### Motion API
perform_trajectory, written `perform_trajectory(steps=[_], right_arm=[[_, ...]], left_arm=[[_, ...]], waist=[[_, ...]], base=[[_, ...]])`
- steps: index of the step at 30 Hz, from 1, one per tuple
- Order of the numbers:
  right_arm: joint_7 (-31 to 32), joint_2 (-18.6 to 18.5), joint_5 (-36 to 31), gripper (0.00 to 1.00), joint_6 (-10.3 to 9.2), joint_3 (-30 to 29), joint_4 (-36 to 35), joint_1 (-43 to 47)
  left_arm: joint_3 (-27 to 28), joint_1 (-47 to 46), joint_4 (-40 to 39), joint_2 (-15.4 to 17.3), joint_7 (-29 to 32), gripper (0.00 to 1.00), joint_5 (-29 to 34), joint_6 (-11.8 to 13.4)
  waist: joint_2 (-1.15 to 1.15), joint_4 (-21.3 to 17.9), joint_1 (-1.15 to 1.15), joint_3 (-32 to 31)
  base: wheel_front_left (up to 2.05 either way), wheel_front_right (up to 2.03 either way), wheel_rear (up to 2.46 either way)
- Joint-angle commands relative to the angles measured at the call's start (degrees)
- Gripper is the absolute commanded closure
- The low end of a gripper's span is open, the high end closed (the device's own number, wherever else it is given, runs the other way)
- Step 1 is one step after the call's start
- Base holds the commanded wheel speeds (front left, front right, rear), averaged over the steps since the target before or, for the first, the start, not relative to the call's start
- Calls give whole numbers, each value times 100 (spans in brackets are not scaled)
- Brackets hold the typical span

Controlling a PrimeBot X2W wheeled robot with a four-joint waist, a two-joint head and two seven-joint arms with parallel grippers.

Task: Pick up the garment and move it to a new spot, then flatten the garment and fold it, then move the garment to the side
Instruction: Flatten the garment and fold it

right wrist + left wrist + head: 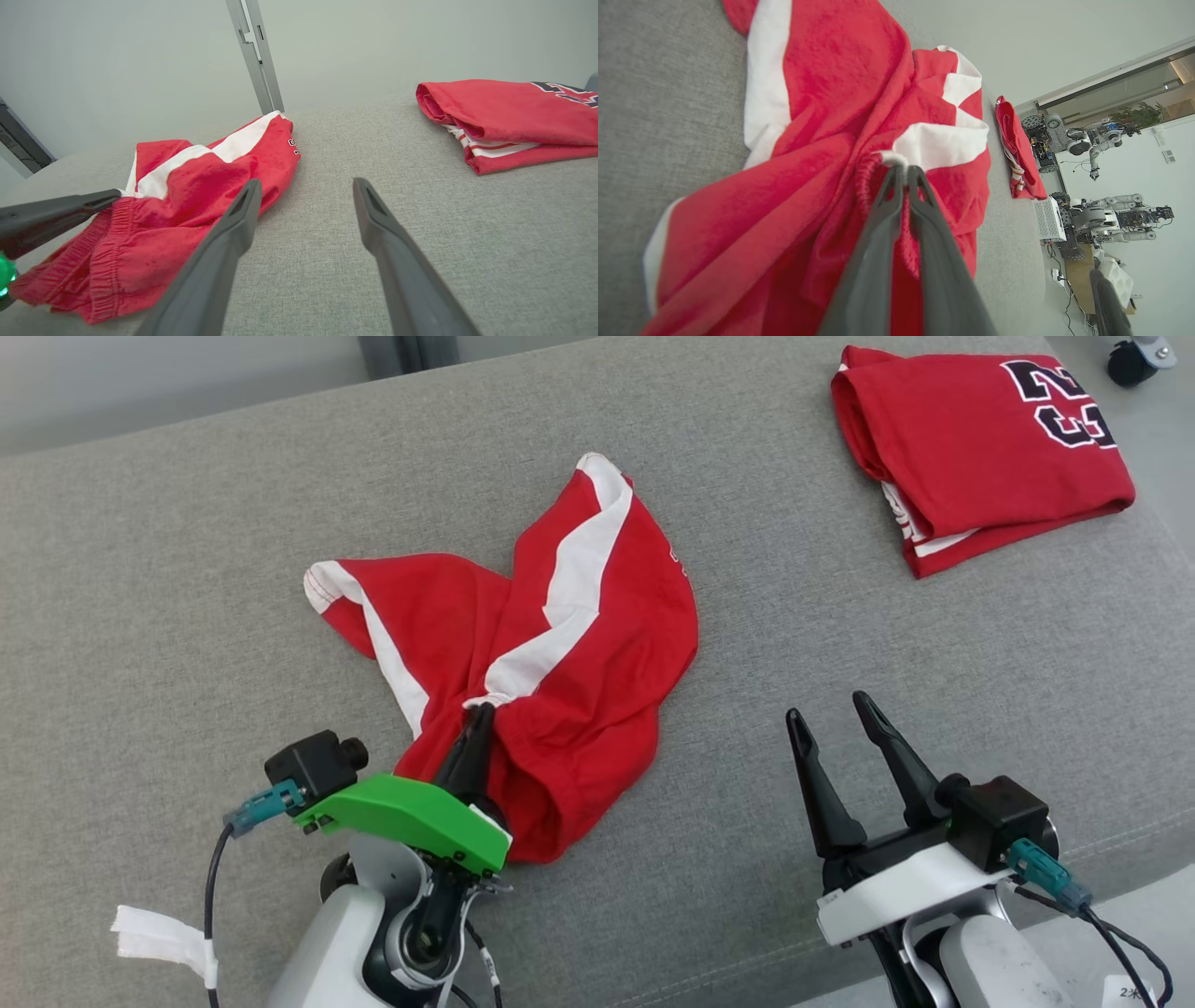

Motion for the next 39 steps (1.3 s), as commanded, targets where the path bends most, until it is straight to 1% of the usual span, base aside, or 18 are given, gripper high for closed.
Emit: perform_trajectory(steps=[1, 8, 12, 17, 21, 23, 26, 27, 30, 32, 34, 37, 39], right_arm=[[1, 22, 39, 0, -9, -4, 18, -35], [1, 71, 80, 0, -9, -11, 54, 50], [1, 87, 115, 0, -9, 0, 74, 86], [1, 103, 120, 0, -9, 46, 88, 94], [1, 111, 128, 0, -9, 66, 77, 105], [1, 109, 122, 0, -9, 62, 65, 111], [1, 111, 110, 0, -9, 34, 58, 122], [1, 103, 105, 0, -9, 10, 53, 139], [1, 73, 64, 0, -9, -39, -3, 144], [1, 28, 48, 0, -9, -66, -51, 142], [1, -32, 71, 0, -9, -85, -95, 128], [1, -130, 262, 0, -9, -136, -168, 92], [1, -224, 503, 0, -9, -146, -163, 53]], left_arm=[[59, -82, 64, 40, -12, 100, -69, 15], [63, -232, 255, 202, -60, 100, 37, -154], [-108, -572, 138, 341, 65, 100, 251, -371], [-395, -1415, -187, 564, 633, 100, 420, -687], [-566, -2188, -473, 600, 1218, 100, 388, -885], [-576, -2562, -618, 575, 1452, 100, 324, -927], [-563, -2946, -854, 514, 1771, 100, 166, -942], [-557, -3028, -948, 499, 1891, 100, 89, -911], [-555, -3030, -1317, 622, 2180, 100, -61, -798], [-557, -2778, -1561, 796, 2334, 100, -86, -685], [-583, -2433, -1773, 1054, 2449, 100, -53, -572], [-507, -1697, -2008, 1492, 2480, 100, -90, -409], [-472, -1225, -2093, 1824, 2427, 100, 2, -359]], waist=[[0, -52, 0, -34], [0, -183, 0, -230], [0, -244, 0, -362], [0, -400, 0, -531], [0, -534, 0, -619], [0, -580, 0, -649], [0, -604, 0, -696], [0, -589, 0, -716], [0, -486, 0, -710], [0, -350, 0, -664], [0, -198, 0, -598], [0, 38, 0, -464], [0, 197, 0, -349]], base=[[0, 0, 0], [0, 0, 0], [0, 0, 0], [0, 0, 0], [0, 0, 0], [0, 0, 0], [0, 0, 0], [0, 0, 0], [0, 0, 0], [0, 0, 0], [0, 0, 0], [0, 0, 0], [0, 0, 0]])
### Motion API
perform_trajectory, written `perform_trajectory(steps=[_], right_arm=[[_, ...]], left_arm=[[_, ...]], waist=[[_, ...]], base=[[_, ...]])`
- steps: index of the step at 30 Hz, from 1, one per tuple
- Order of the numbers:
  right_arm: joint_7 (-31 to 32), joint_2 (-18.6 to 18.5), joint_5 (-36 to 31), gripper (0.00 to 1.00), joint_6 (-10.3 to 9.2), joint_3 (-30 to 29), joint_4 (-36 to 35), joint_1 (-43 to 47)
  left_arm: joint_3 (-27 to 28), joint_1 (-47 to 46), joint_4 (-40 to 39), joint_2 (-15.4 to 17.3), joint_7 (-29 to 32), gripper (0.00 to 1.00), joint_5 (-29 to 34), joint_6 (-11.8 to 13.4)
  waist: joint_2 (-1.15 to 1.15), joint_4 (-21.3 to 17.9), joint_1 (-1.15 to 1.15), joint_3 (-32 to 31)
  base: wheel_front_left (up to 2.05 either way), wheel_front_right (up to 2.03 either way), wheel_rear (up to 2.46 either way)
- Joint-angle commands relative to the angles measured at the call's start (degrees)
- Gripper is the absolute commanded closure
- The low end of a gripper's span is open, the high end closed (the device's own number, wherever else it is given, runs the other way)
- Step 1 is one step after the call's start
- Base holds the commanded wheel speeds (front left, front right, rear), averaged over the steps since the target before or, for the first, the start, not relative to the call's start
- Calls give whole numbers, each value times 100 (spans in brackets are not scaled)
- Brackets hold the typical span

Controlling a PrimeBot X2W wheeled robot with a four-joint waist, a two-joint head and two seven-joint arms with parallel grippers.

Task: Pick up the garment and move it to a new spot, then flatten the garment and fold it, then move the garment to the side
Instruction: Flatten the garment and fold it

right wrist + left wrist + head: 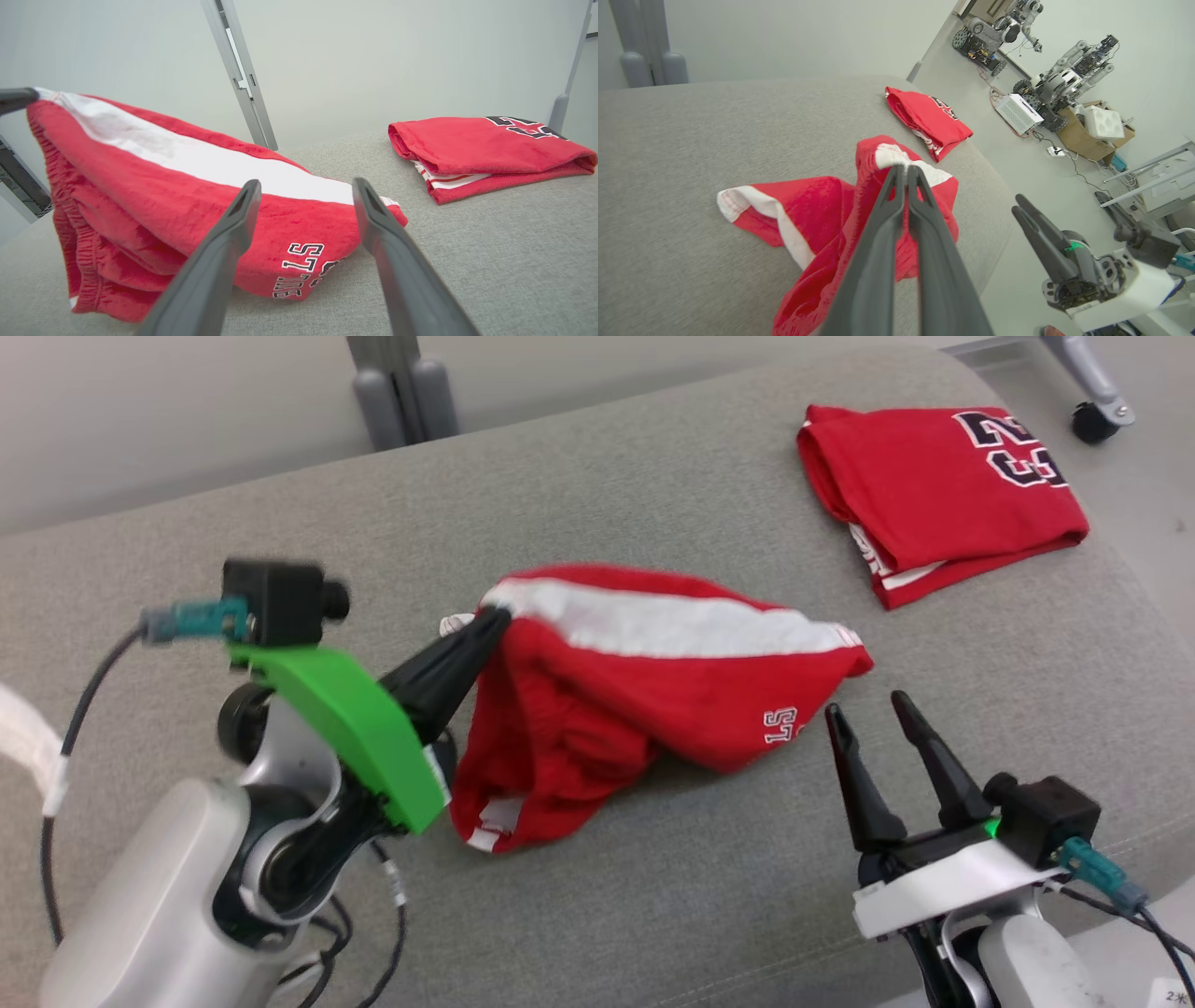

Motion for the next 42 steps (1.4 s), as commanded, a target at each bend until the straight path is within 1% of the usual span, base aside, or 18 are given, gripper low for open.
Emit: perform_trajectory(steps=[1, 4, 7, 10, 12, 15, 18, 21, 24, 26, 33, 34, 35, 36, 37, 39, 40, 42], right_arm=[[1, -96, 249, 0, -8, -29, 5, -92], [1, -377, 809, 0, -8, -22, 125, -142], [1, -792, 1600, 0, -6, 287, 395, -287], [3, -1331, 2579, 0, -5, 838, 636, -559], [125, -1733, 3336, 0, -6, 1184, 647, -847], [638, -2308, 4449, 0, -5, 1547, 457, -1344], [1128, -2859, 5044, 0, -5, 1789, 294, -1864], [1607, -3246, 5316, 0, -4, 2127, 250, -2343], [1870, -3489, 5391, 0, -5, 2392, 312, -2712], [1907, -3570, 5382, 0, -4, 2562, 366, -2894], [1681, -3774, 5344, 0, -5, 3066, 590, -3236], [1618, -3788, 5362, 3, -4, 3126, 614, -3285], [1571, -3807, 5363, 12, -4, 3178, 625, -3316], [1503, -3840, 5332, 42, -5, 3249, 650, -3353], [1446, -3862, 5316, 49, -5, 3301, 676, -3386], [1295, -3895, 5274, 50, -5, 3405, 748, -3477], [1231, -3886, 5292, 56, -4, 3469, 774, -3515], [1141, -3915, 5278, 70, -5, 3610, 789, -3596]], left_arm=[[52, 262, -50, 277, -94, 100, 147, 1], [88, 665, 35, 548, -293, 100, 319, -57], [165, 825, 267, 695, -507, 100, 416, -140], [171, 817, 482, 678, -643, 100, 465, -231], [160, 771, 585, 602, -706, 100, 444, -281], [140, 711, 693, 543, -772, 100, 433, -339], [103, 643, 733, 495, -810, 100, 459, -398], [34, 577, 792, 411, -821, 100, 477, -464], [-16, 489, 849, 327, -854, 100, 495, -531], [-54, 440, 893, 279, -879, 100, 512, -563], [-159, 321, 1038, 156, -935, 100, 554, -646], [-162, 309, 1051, 148, -943, 100, 555, -657], [-167, 306, 1060, 142, -934, 100, 553, -661], [-170, 302, 1073, 136, -938, 100, 550, -661], [-174, 293, 1084, 136, -945, 100, 553, -665], [-182, 271, 1101, 137, -949, 100, 563, -676], [-187, 266, 1110, 136, -955, 100, 569, -680], [-197, 270, 1127, 132, -956, 100, 568, -687]], waist=[[0, 425, 0, 336], [0, 732, 0, 463], [0, 1007, 0, 567], [0, 1181, 0, 640], [0, 1272, 0, 685], [0, 1354, 0, 772], [0, 1434, 0, 873], [0, 1548, 0, 965], [0, 1658, 0, 1050], [0, 1729, 0, 1096], [0, 1861, 0, 1162], [0, 1868, 0, 1168], [0, 1872, 0, 1172], [0, 1877, 0, 1178], [0, 1878, 0, 1181], [0, 1878, 0, 1188], [0, 1877, 0, 1186], [0, 1875, 0, 1181]], base=[[0, 0, 0], [0, 0, 0], [0, 0, 0], [0, 0, 0], [0, 0, 0], [0, 0, 0], [0, 0, 0], [0, 0, 0], [0, 0, 0], [0, 0, 0], [0, 0, 0], [0, 0, 0], [0, 0, 0], [0, 0, 0], [0, 0, 0], [0, 0, 0], [0, 0, 0], [0, 0, 0]])
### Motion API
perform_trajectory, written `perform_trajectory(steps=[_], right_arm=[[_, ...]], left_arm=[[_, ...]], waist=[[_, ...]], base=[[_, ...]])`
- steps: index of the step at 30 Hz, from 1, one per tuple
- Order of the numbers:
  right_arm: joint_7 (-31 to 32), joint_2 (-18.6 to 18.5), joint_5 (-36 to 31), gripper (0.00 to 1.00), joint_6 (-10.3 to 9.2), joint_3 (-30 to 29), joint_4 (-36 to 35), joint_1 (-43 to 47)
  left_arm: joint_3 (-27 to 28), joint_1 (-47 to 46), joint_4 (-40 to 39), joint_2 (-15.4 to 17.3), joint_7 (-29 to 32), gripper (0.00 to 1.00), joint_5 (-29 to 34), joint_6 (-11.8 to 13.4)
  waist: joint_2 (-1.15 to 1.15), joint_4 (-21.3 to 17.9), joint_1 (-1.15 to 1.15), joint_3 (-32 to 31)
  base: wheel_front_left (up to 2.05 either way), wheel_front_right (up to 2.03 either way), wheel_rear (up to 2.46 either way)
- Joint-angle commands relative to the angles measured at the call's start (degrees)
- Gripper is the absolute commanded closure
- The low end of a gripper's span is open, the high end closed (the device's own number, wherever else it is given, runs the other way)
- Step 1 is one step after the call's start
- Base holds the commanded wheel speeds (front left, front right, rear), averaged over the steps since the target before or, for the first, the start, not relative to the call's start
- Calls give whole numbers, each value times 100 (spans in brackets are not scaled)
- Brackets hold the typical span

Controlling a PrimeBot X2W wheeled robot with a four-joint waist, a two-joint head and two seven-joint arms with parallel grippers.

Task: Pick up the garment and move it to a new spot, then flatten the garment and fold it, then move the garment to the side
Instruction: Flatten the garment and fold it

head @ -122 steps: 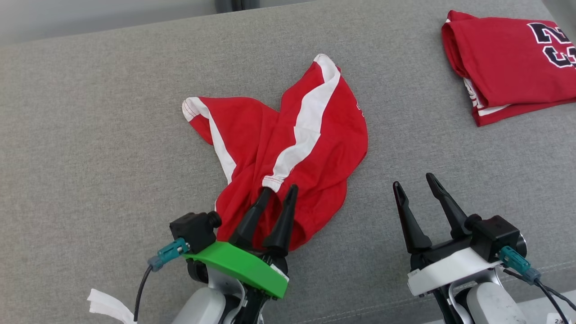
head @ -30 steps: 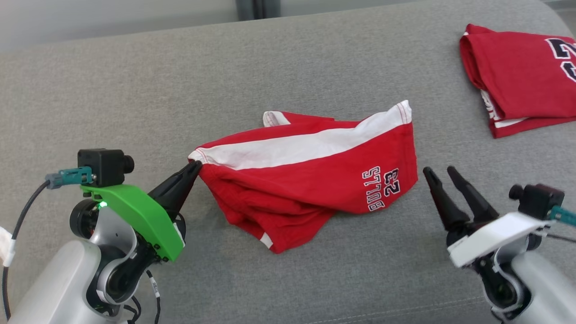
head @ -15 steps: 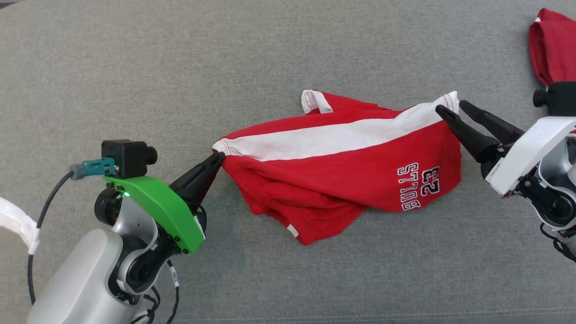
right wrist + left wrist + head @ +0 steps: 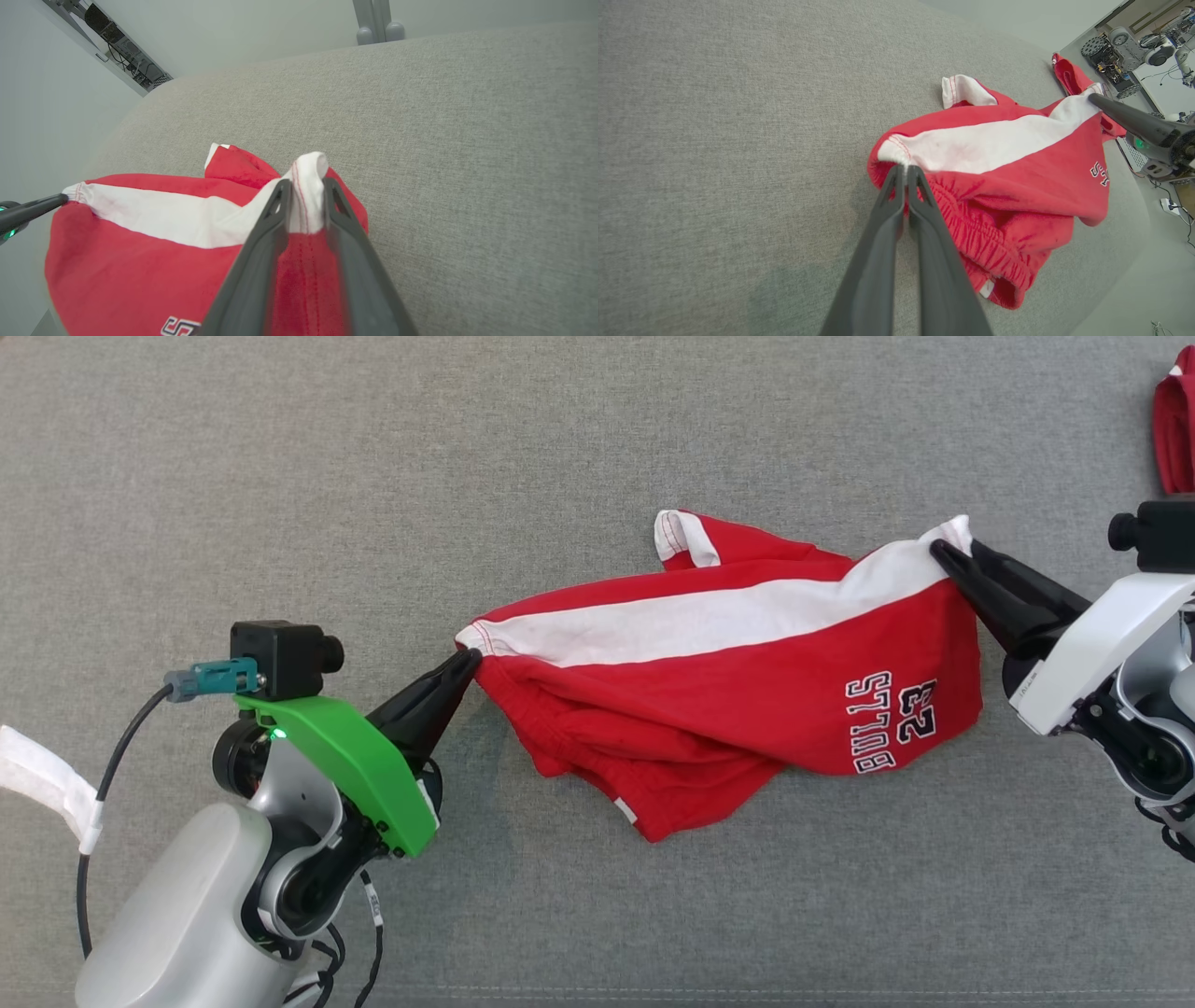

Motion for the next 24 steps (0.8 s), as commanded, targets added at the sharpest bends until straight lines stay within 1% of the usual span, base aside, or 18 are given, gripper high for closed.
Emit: perform_trajectory(steps=[1, 2, 8, 13, 17, 19, 21, 24], right_arm=[[-78, -37, -29, 81, -1, 87, 11, -113], [-148, -51, -30, 100, 0, 154, 2, -167], [-456, -185, -8, 100, -1, 504, -34, -438], [-875, -374, 68, 100, -1, 433, 8, -836], [-1093, -539, -99, 100, -1, 118, 81, -1435], [-1150, -568, -237, 100, -1, -131, 129, -1839], [-1181, -551, -435, 100, -4, -424, 213, -2268], [-1181, -431, -975, 100, -5, -1148, 330, -2965]], left_arm=[[4, -74, 16, 8, -28, 100, 63, -44], [0, -74, 25, 7, -31, 100, 62, -46], [37, -143, 41, 3, -98, 100, 71, -61], [236, -568, -113, 48, -354, 100, 195, -118], [383, -1446, -203, 83, -500, 100, 445, -201], [423, -2048, -169, 73, -557, 100, 603, -246], [420, -2729, -72, 40, -635, 100, 828, -291], [393, -3794, 149, -112, -911, 100, 1124, -340]], waist=[[0, -4, 0, -4], [0, -8, 0, -8], [0, -40, 0, -29], [0, -165, 0, 68], [0, -342, 0, 295], [0, -454, 0, 456], [0, -566, 0, 627], [0, -720, 0, 880]], base=[[0, 0, 0], [0, 0, 0], [0, 0, 0], [0, 0, 0], [0, 0, 0], [0, 0, 0], [0, 0, 0], [0, 0, 0]])
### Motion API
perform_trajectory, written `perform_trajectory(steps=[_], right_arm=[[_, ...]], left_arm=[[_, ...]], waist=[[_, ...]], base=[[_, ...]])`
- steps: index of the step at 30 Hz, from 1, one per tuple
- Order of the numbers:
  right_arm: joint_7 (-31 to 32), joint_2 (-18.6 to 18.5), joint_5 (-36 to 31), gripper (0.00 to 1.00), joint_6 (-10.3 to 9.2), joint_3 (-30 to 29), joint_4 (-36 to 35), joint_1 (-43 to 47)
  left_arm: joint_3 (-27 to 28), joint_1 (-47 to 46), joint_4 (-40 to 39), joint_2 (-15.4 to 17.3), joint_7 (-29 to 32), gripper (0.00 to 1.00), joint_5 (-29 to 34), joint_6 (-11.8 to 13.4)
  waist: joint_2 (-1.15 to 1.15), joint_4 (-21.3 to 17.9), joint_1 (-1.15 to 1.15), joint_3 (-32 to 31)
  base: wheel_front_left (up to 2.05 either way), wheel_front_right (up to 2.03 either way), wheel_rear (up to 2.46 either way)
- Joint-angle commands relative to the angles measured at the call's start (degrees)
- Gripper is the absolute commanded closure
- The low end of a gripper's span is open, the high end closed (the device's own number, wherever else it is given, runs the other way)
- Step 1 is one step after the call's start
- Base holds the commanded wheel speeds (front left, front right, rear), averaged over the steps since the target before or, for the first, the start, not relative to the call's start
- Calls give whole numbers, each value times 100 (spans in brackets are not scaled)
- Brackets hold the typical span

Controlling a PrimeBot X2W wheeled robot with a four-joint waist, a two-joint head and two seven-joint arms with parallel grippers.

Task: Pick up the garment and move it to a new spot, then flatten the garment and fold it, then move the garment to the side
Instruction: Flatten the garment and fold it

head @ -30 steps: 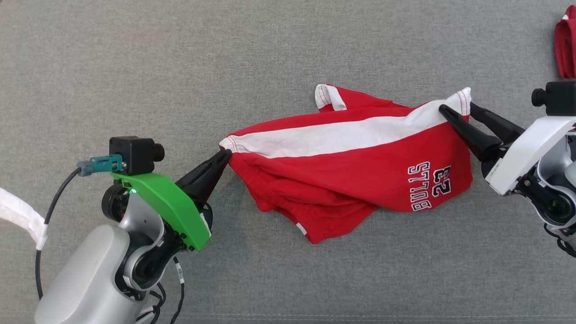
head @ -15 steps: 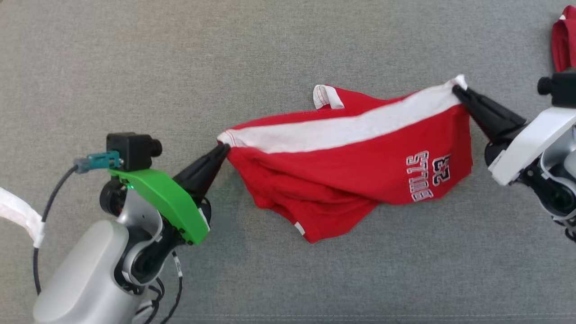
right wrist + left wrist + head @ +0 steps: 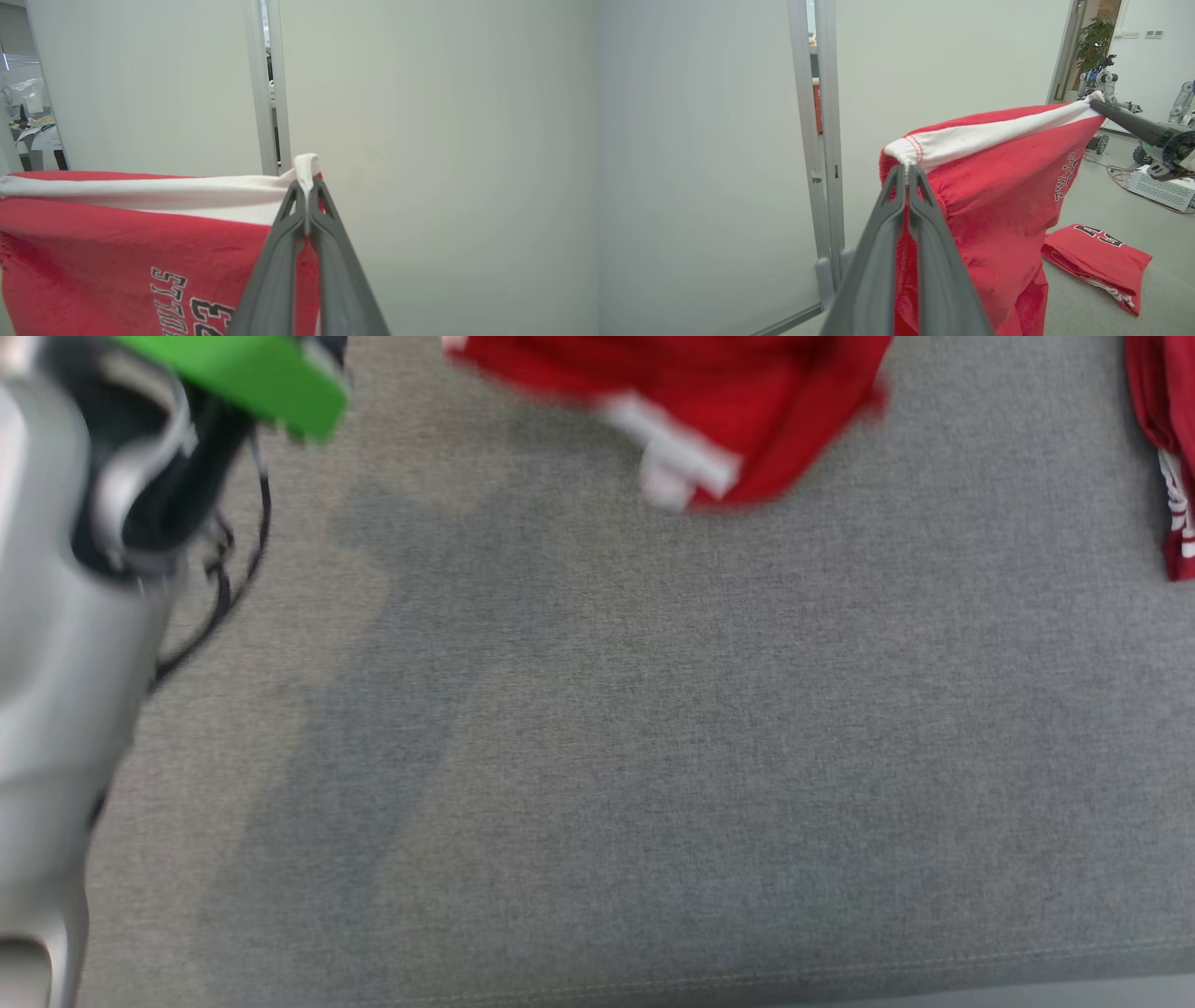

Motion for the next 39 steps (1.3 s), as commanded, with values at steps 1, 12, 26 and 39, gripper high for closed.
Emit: perform_trajectory(steps=[1, 12, 26, 39], right_arm=[[-20, 63, -204, 100, -12, -258, 33, -211], [-19, 618, -1663, 100, -11, -1541, -603, -164], [-20, 1304, -1597, 100, -12, -3215, -1726, 3804], [-25, 2085, -1384, 100, -13, -3980, -2952, 6791]], left_arm=[[8, -339, 103, -43, -130, 100, 117, -18], [-1006, -1715, 1201, -429, -1547, 100, 326, -60], [-2486, 1213, 293, 797, -2186, 100, -550, -51], [-2660, 3842, -1478, 1659, -2211, 100, -1170, 950]], waist=[[0, -297, 0, 387], [0, -425, 0, 964], [0, -388, 0, 444], [0, -495, 0, -561]], base=[[0, 0, 0], [0, 0, 0], [0, 0, 0], [0, 0, 0]])
